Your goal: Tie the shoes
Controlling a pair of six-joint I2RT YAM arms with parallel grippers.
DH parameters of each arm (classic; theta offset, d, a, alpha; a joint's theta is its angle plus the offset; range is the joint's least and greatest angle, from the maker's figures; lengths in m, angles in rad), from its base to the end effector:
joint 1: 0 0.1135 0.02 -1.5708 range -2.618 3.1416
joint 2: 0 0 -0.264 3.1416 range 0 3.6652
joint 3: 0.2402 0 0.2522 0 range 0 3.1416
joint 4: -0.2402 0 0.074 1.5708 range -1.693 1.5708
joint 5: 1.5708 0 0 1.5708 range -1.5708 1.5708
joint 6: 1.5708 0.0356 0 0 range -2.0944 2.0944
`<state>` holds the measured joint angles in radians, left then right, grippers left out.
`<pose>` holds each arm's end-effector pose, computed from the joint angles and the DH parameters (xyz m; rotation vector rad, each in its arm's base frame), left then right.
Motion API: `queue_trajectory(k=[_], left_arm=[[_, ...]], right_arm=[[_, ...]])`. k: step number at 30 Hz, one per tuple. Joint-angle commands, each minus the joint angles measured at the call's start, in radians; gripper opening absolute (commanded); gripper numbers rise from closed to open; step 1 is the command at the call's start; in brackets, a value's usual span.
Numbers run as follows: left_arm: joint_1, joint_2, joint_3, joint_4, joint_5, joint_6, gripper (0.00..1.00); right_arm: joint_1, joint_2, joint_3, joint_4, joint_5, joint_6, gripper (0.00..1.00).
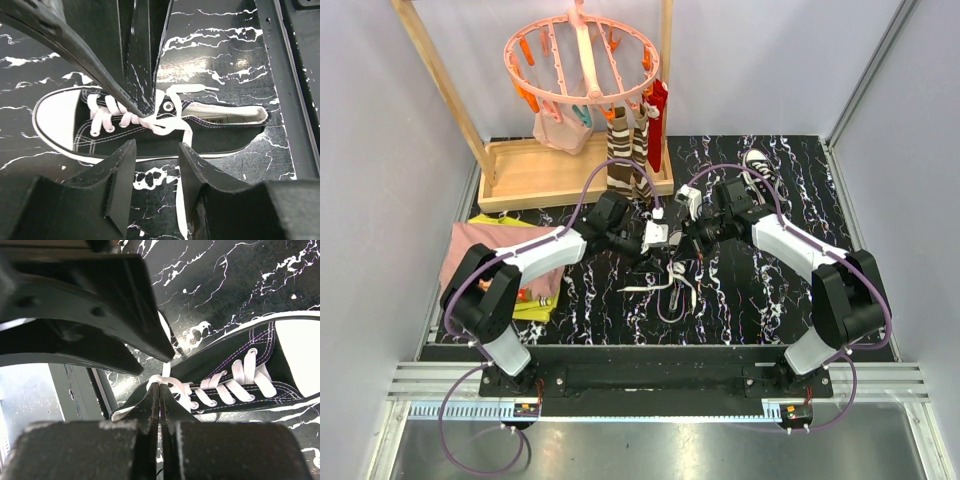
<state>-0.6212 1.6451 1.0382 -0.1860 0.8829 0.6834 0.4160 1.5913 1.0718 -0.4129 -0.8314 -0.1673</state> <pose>0.2628 -0.2219 0.2175 1.6450 1.4638 -0.9936 0.2878 0.1559 0.2292 -1.0171 2.1802 1.1403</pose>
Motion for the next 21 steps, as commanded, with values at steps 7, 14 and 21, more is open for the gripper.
queue_trajectory(k=[7,14,21], left_arm=[[-0.003,0.021,0.054,0.125,0.094,-0.056,0.42],[-0.006,0.036,0.069,0.138,0.097,-0.062,0.37],[-0.026,0.065,0.089,0.146,0.100,-0.058,0.29]], right_arm=[[-0.002,-0.045,-0.004,0.025,-0.040,-0.031,0.00],[-0.002,-0.048,-0.009,0.026,-0.055,-0.038,0.00],[-0.002,-0.050,-0.006,0.028,-0.054,-0.041,0.00]])
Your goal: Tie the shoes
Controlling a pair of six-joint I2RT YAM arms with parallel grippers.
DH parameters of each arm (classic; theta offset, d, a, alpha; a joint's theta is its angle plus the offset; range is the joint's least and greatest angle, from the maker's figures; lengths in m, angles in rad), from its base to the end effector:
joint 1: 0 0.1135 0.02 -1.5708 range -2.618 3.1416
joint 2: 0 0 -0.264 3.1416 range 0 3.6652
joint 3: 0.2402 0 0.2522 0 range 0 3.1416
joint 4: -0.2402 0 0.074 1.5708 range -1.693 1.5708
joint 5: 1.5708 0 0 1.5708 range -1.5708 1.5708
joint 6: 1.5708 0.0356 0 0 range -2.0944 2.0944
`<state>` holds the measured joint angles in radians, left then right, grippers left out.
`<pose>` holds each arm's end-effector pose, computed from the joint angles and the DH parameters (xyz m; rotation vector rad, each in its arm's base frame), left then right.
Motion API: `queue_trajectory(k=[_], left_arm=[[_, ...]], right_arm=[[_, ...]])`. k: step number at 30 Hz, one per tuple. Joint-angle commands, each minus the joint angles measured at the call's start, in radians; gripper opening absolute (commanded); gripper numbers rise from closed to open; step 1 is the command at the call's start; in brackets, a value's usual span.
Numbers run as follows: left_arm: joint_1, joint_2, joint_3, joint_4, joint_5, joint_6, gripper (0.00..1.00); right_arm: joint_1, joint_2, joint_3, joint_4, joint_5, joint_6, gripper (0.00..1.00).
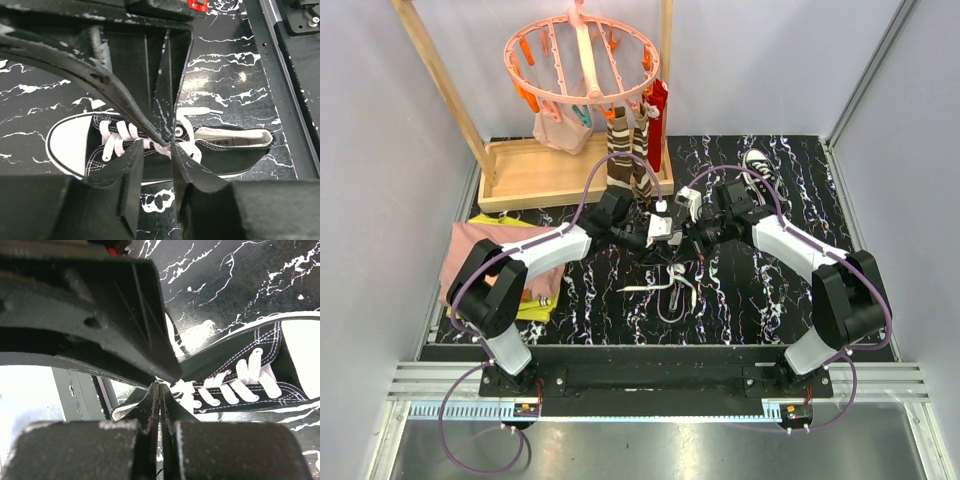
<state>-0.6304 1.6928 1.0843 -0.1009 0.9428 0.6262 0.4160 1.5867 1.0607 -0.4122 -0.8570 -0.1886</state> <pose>0.2734 -0.2351 0.2229 1.6136 1.3937 -1.0602 0.2852 0.1554 0.2279 -1.0440 2.1575 1.1639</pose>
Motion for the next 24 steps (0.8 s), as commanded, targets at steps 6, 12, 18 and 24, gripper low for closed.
queue_trajectory(k=[6,12,18,24], left_arm=[[-0.026,0.037,0.043,0.075,0.044,0.004,0.23],[-0.026,0.034,0.034,0.096,0.059,-0.045,0.18],[-0.026,0.024,0.009,0.151,0.070,-0.101,0.10],[-0.020,0.019,-0.015,0.176,0.086,-0.148,0.00]], right_arm=[[-0.002,-0.051,0.004,0.029,-0.019,-0.020,0.00],[0.000,-0.053,0.001,0.039,-0.022,-0.014,0.00],[0.000,-0.051,-0.001,0.061,-0.024,-0.002,0.00],[-0.006,-0.066,-0.007,0.062,0.004,0.002,0.10]])
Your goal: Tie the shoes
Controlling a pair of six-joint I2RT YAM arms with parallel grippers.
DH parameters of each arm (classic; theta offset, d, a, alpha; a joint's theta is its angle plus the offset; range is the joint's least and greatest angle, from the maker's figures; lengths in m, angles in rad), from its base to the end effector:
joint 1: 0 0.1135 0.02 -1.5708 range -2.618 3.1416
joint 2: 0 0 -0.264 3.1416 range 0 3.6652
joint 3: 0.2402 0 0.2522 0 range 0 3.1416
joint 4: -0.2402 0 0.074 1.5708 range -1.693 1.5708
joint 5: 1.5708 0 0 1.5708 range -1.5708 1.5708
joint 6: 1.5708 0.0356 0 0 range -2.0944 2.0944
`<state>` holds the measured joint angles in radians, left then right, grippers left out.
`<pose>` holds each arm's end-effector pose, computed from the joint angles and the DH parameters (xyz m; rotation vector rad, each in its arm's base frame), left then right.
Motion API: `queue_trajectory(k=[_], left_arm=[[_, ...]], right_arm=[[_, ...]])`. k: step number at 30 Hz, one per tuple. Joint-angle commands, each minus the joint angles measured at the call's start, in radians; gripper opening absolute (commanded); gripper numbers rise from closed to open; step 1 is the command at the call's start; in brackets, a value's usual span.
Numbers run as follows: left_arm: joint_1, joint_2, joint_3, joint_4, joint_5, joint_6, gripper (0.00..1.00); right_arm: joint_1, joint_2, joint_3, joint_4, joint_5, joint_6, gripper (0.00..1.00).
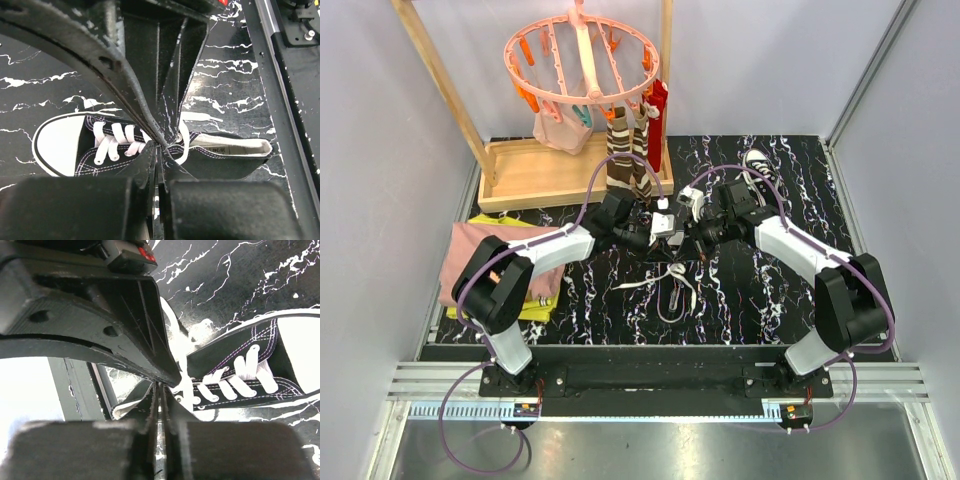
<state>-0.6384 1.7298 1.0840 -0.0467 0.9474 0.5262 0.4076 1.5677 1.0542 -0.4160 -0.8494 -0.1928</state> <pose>0.2771 -0.2416 0.2141 1.5635 1.4630 -1.1203 0.2835 0.1515 0.2313 -1.0374 2.1516 1.1462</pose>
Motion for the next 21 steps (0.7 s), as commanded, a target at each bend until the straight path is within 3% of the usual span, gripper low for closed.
queue_trajectory(k=[1,3,4,7,9,16,21], left_arm=[[-0.009,-0.018,-0.015,0.120,0.083,-0.051,0.00],[-0.004,-0.019,-0.021,0.125,0.082,-0.055,0.00],[-0.001,-0.018,-0.024,0.130,0.082,-0.061,0.00],[0.005,-0.018,-0.022,0.133,0.082,-0.066,0.00],[0.005,-0.015,-0.021,0.134,0.082,-0.066,0.00],[0.014,-0.006,-0.016,0.145,0.086,-0.077,0.00],[0.031,-0.009,-0.022,0.134,0.088,-0.078,0.00]], right_arm=[[-0.001,-0.052,-0.006,0.066,0.003,0.003,0.21],[-0.010,-0.076,-0.016,0.066,0.029,-0.020,0.39],[-0.015,-0.083,-0.029,0.065,0.039,-0.029,0.58],[-0.018,-0.123,-0.074,0.069,0.084,-0.085,0.80],[-0.018,-0.132,-0.095,0.075,0.090,-0.118,0.89],[-0.016,-0.130,-0.174,0.143,0.084,-0.232,0.92],[-0.012,-0.150,-0.210,0.223,0.030,-0.267,0.85]])
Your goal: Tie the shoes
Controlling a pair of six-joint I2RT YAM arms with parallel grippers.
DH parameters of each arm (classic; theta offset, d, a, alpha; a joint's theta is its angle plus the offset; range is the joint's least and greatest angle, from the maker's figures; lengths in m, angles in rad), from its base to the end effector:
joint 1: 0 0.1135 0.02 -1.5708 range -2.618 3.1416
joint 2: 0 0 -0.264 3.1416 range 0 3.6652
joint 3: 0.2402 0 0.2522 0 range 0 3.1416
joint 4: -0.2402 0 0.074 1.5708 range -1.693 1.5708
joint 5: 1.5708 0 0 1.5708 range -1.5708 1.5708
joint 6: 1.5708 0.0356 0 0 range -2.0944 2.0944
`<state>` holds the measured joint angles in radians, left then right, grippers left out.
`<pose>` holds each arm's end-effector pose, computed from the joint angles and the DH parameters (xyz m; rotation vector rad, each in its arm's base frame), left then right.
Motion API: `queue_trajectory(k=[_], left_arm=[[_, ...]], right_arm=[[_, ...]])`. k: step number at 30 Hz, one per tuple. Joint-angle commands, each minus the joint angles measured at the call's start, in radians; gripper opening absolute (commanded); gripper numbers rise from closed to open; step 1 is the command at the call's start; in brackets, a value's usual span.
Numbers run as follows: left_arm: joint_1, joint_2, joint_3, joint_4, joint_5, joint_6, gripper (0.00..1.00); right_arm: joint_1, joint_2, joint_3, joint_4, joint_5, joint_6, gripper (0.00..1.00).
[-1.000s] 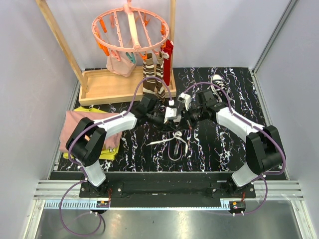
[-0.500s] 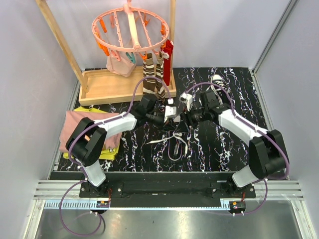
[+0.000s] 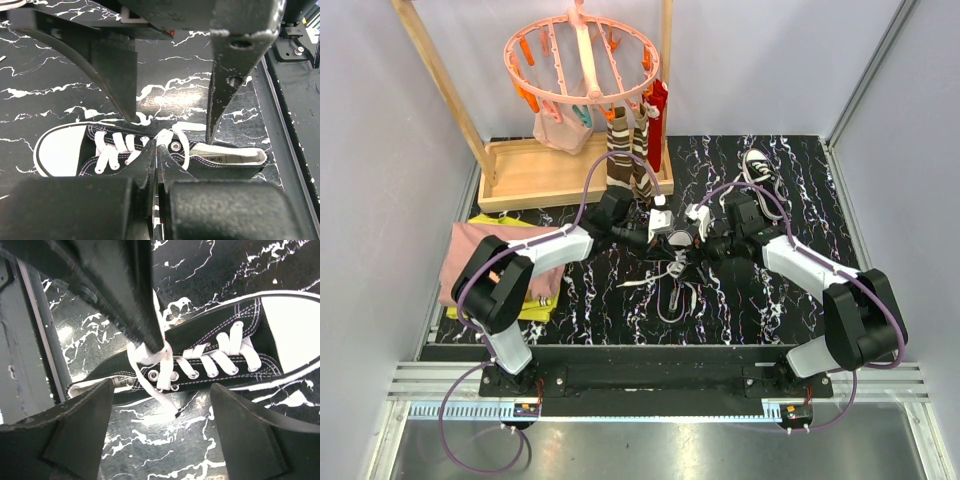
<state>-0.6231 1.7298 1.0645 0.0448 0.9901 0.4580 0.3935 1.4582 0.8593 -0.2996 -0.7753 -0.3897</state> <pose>0.2812 -0.2387 0.2158 1.5138 1.4369 -1.1674 0.2568 0.1336 0.2095 -1.1886 2.0133 0.9466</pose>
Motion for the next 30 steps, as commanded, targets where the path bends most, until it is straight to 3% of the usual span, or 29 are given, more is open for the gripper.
queue_trajectory(k=[1,5,15,19,22,23,26,27,30], left_arm=[[0.017,-0.009,-0.005,0.040,0.048,-0.010,0.00],[0.022,-0.012,-0.012,0.036,0.047,-0.008,0.00],[0.037,-0.029,-0.029,0.014,0.045,0.010,0.00],[0.040,-0.036,-0.034,0.010,0.050,0.011,0.00],[0.042,-0.041,-0.035,0.004,0.051,0.016,0.00],[0.043,-0.042,-0.035,-0.002,0.053,0.021,0.00],[0.048,-0.044,-0.034,-0.011,0.053,0.027,0.00],[0.048,-0.044,-0.032,-0.013,0.056,0.030,0.00],[0.052,-0.045,-0.034,-0.014,0.059,0.030,0.00]], right_arm=[[0.007,-0.041,-0.022,0.117,-0.048,-0.078,0.84],[0.027,-0.022,-0.009,0.111,-0.045,-0.113,0.79],[0.108,-0.012,-0.002,0.094,0.056,-0.176,0.83],[0.113,0.010,0.012,0.106,0.111,-0.164,0.80],[0.113,0.021,0.021,0.106,0.145,-0.164,0.69],[0.111,0.022,0.017,0.106,0.151,-0.167,0.60],[0.113,0.016,0.012,0.097,0.168,-0.178,0.49],[0.111,0.014,0.012,0.094,0.166,-0.184,0.42],[0.111,0.011,0.009,0.088,0.169,-0.189,0.33]])
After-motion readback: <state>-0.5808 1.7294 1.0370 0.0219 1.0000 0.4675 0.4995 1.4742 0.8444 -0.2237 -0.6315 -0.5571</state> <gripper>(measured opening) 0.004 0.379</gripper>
